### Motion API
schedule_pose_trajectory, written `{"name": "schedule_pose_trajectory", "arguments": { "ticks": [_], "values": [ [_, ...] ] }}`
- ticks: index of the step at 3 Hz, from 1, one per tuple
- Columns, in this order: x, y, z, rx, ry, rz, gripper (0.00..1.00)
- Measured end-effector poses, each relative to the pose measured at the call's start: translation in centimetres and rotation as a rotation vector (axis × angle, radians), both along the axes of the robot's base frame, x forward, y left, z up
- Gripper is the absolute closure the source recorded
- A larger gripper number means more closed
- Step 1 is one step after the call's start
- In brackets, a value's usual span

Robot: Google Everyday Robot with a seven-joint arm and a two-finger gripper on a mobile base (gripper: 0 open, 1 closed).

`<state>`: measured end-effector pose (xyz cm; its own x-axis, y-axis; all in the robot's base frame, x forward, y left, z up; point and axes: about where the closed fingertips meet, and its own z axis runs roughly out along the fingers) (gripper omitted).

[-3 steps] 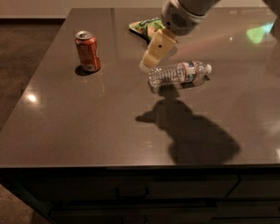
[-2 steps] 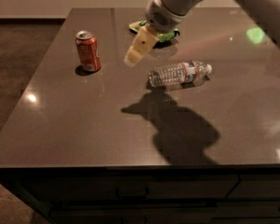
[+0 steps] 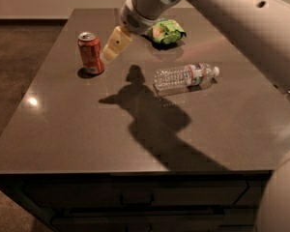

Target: Move coke can near green rice chip bag

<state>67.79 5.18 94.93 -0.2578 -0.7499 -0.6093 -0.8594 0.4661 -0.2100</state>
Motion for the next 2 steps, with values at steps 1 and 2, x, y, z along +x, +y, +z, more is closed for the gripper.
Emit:
{"name": "schedule_pose_trajectory", "arguments": {
  "ticks": [1,2],
  "values": [
    [1.4,3.6,-0.9,0.028,-0.003,0.026,0.0],
    [2.3,6.6,-1.9,0.037,0.008,0.059,0.0]
  ]
}}
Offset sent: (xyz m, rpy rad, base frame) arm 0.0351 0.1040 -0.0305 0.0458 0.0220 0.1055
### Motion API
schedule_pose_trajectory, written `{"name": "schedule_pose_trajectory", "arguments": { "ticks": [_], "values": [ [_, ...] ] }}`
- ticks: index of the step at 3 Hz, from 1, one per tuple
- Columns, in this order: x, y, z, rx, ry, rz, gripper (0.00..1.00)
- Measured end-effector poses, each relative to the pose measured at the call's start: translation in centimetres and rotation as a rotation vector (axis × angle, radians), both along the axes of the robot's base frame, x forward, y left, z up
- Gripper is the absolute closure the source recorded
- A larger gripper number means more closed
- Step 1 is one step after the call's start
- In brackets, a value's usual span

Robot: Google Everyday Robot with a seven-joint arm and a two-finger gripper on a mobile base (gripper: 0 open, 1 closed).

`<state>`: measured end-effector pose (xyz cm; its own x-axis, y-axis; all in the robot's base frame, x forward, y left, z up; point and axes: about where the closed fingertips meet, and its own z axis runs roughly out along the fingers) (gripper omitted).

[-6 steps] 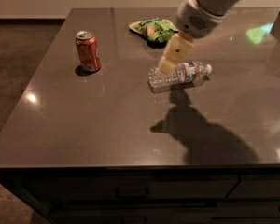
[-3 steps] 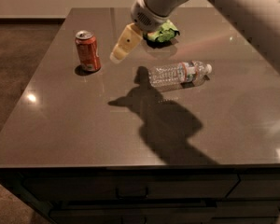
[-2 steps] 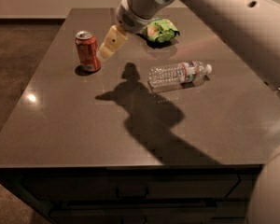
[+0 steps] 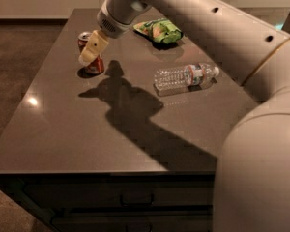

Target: Move coke can near green rice chip bag

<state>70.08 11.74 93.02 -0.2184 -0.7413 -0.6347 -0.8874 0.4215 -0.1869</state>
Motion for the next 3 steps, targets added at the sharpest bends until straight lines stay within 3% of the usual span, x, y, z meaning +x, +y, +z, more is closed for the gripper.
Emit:
{"name": "schedule_pose_trajectory", "arguments": {
  "ticks": [2,3],
  "values": [
    [1.8,3.4,-2.1,0.022,0.05,0.065,0.0],
    [2.4,4.2,-2.8,0.03,0.077,0.091,0.16]
  ]
}}
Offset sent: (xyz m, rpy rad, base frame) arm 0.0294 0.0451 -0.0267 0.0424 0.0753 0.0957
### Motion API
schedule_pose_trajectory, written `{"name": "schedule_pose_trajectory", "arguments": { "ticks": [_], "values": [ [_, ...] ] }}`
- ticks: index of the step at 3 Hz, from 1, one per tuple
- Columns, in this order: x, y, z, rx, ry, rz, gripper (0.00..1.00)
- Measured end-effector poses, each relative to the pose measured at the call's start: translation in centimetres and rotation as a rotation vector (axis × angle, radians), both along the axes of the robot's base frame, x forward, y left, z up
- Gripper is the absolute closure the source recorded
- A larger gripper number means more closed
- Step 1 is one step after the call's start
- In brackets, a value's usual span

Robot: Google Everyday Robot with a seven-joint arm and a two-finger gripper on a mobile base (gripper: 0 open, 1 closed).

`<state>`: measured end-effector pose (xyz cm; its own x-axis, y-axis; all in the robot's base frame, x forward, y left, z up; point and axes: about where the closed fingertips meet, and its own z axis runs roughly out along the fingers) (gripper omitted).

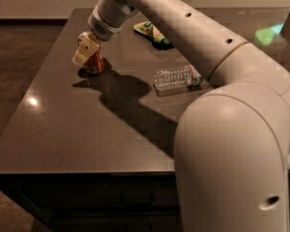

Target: Move coke can near green rice chip bag

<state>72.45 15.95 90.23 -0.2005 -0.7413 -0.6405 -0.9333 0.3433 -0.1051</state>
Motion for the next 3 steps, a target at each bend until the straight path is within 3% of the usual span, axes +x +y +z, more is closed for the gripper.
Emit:
{"name": "schedule_pose_trajectory", "arguments": {
  "ticks": [1,2,3],
  "values": [
    [0.4,0.2,-0.4,-0.004,0.026,0.009,0.41],
    [0.8,-0.9,0.0,-0.013,0.048,-0.01,0.72],
    [1.4,-2.8,0.9,-0.012,0.049,-0.05,0.94]
  ]
}}
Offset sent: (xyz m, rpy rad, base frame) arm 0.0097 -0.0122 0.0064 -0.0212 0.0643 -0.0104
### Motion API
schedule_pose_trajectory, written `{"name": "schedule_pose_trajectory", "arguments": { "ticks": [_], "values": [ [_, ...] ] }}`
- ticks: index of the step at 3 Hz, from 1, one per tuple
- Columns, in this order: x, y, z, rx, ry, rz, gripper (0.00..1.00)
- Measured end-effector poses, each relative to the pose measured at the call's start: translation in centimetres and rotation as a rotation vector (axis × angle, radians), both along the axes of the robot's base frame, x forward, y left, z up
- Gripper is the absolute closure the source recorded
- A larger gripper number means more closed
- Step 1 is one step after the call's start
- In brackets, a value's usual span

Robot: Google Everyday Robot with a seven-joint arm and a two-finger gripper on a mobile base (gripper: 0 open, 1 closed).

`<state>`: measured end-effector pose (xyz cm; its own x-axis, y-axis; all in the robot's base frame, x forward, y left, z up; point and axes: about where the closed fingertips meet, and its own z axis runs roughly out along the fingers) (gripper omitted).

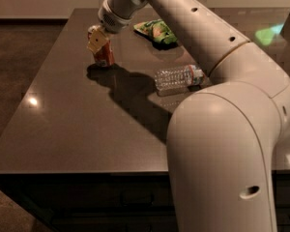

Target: Move coke can near green rice chip bag

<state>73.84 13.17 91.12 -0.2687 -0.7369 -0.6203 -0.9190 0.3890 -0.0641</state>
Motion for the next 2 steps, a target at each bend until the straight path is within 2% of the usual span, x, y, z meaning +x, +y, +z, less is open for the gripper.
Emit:
{"name": "schedule_pose_trajectory", "arguments": {
  "ticks": [1,2],
  "values": [
    [1.1,-3.6,0.5,-0.009,-0.003,-0.073,1.0],
    [2.4,-7.2,0.3,-0.004,0.0,-0.143,1.0]
  ]
}}
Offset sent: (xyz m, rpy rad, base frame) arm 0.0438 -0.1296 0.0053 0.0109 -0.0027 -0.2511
